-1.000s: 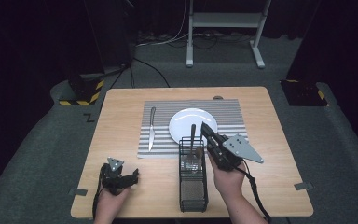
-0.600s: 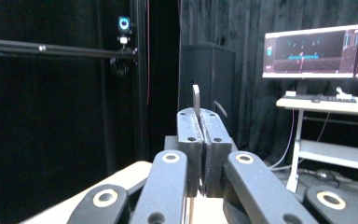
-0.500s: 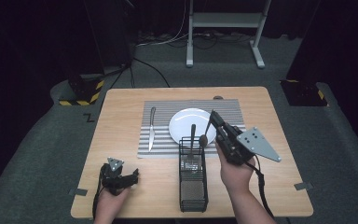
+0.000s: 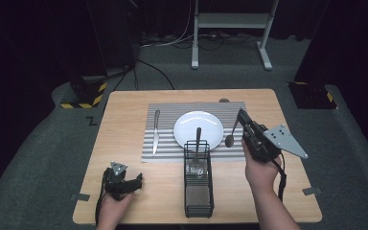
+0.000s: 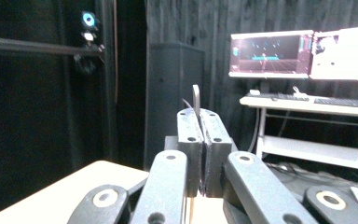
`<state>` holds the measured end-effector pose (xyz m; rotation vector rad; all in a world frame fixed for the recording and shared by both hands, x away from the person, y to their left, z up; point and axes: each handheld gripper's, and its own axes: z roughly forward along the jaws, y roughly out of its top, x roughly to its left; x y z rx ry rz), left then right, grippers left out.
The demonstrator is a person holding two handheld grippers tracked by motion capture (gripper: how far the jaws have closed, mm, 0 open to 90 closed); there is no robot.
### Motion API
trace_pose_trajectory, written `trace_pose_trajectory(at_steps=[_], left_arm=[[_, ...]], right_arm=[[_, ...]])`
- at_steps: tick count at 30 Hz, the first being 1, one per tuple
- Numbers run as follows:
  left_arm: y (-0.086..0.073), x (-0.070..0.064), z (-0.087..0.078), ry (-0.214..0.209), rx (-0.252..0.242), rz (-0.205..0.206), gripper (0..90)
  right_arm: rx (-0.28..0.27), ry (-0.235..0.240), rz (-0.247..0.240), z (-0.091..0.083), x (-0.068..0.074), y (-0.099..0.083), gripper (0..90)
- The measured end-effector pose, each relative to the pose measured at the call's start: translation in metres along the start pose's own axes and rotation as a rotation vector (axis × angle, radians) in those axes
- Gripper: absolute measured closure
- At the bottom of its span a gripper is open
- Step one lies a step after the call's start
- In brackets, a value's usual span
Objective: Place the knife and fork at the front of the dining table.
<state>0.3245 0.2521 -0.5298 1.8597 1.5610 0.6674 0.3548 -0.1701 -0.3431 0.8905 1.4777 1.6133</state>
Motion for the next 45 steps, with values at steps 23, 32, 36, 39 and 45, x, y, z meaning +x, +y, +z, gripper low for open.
trace_pose_trajectory(at_steps=[23,32,36,39,45], left_arm=[[0.000,0.000,0.000,0.000,0.000,0.000,10.5],[0.000,0.000,0.000,0.000,0.000,0.000,10.4],[0.000,0.000,0.000,0.000,0.000,0.000,10.5],[0.000,0.000,0.000,-0.002,0.002,0.000,10.5],[0.000,0.000,0.000,0.005,0.000,0.004,10.8]], right_arm=[[0.200,-0.075,0.015,0.030,-0.036,-0.084,88.7],[0.231,-0.087,0.001,0.044,-0.041,-0.095,88.7],[0.247,-0.087,0.013,0.049,-0.044,-0.100,88.7],[0.247,-0.090,0.019,0.052,-0.046,-0.102,88.6],[0.271,-0.100,0.041,0.071,-0.052,-0.106,88.6]])
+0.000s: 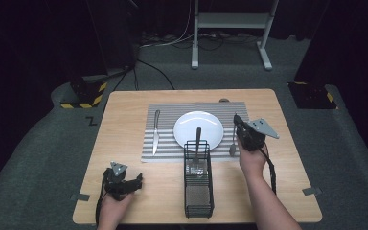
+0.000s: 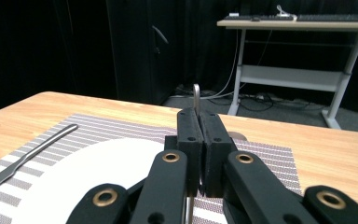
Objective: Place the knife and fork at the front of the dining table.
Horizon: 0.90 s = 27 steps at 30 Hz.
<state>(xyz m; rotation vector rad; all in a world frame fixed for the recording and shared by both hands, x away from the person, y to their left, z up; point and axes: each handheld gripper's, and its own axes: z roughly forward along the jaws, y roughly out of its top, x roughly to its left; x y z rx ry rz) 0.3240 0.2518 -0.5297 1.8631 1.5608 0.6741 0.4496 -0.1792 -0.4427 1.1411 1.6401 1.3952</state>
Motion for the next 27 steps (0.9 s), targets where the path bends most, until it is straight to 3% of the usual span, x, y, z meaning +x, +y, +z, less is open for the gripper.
trace_pose_trajectory(at_steps=[15,27], left_arm=[[0.000,0.000,0.000,0.002,-0.001,-0.001,11.0],[0.000,-0.001,0.000,0.004,-0.002,-0.003,11.2]], right_arm=[[0.082,-0.011,0.090,0.048,-0.014,-0.003,88.5],[0.142,-0.046,0.133,0.078,-0.022,-0.012,88.4]])
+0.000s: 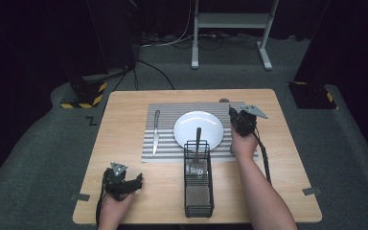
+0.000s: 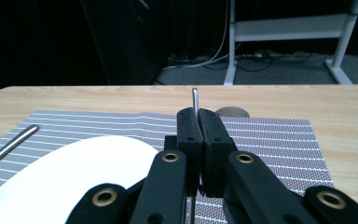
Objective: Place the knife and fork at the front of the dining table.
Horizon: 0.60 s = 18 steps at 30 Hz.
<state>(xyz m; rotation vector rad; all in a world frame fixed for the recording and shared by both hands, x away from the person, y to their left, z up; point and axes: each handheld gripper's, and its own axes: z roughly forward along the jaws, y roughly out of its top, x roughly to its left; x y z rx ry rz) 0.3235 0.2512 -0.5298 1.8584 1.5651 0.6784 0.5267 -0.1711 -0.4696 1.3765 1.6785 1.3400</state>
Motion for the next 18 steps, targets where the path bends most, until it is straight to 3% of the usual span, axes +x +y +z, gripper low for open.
trace_pose_trajectory(at_steps=[3,18], left_arm=[[0.000,0.000,0.000,0.000,0.000,0.000,11.2],[0.000,0.000,0.000,0.000,0.000,0.000,11.2]], right_arm=[[0.022,-0.002,0.031,0.007,-0.003,-0.001,88.5],[0.091,-0.035,0.057,0.029,-0.007,-0.006,88.4]])
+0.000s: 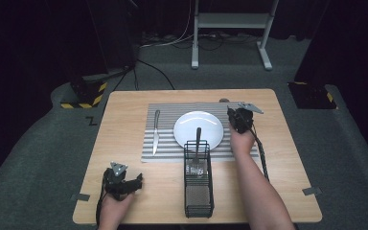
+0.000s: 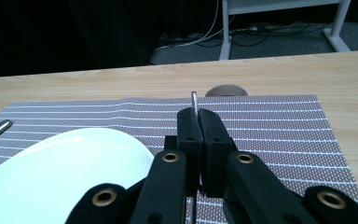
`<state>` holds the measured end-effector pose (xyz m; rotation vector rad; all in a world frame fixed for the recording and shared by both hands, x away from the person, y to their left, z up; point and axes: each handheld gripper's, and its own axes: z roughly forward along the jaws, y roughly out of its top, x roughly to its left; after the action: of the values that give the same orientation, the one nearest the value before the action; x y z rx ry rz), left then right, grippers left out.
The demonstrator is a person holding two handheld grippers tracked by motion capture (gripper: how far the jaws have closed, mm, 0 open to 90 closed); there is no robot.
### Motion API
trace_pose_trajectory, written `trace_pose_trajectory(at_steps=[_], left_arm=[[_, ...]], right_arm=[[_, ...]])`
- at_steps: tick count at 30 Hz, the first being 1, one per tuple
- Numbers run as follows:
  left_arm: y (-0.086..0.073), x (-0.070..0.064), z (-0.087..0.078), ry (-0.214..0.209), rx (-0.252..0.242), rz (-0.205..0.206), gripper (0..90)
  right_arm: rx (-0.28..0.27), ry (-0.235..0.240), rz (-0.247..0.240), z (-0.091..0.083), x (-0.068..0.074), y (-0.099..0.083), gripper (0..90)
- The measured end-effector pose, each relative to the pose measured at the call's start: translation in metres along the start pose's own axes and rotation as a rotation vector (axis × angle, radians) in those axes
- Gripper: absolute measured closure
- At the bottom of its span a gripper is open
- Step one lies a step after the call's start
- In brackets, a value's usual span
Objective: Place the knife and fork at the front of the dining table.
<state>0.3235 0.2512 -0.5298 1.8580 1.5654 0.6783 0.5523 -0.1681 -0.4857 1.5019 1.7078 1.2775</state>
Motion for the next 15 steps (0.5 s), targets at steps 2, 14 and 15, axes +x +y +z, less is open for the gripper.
trace_pose_trajectory(at_steps=[2,14,15], left_arm=[[0.0000,0.0000,0.0000,0.000,0.000,0.000,11.2],[0.0000,0.0000,0.0000,-0.001,0.000,0.000,11.2],[0.0000,0.0000,0.0000,0.000,0.000,0.000,11.2]], right_arm=[[0.008,-0.002,0.008,0.0010,-0.0008,0.0004,88.4],[0.043,-0.016,0.006,0.0040,-0.0046,0.0012,87.8],[0.044,-0.016,0.005,0.0039,-0.0050,0.0013,87.7]])
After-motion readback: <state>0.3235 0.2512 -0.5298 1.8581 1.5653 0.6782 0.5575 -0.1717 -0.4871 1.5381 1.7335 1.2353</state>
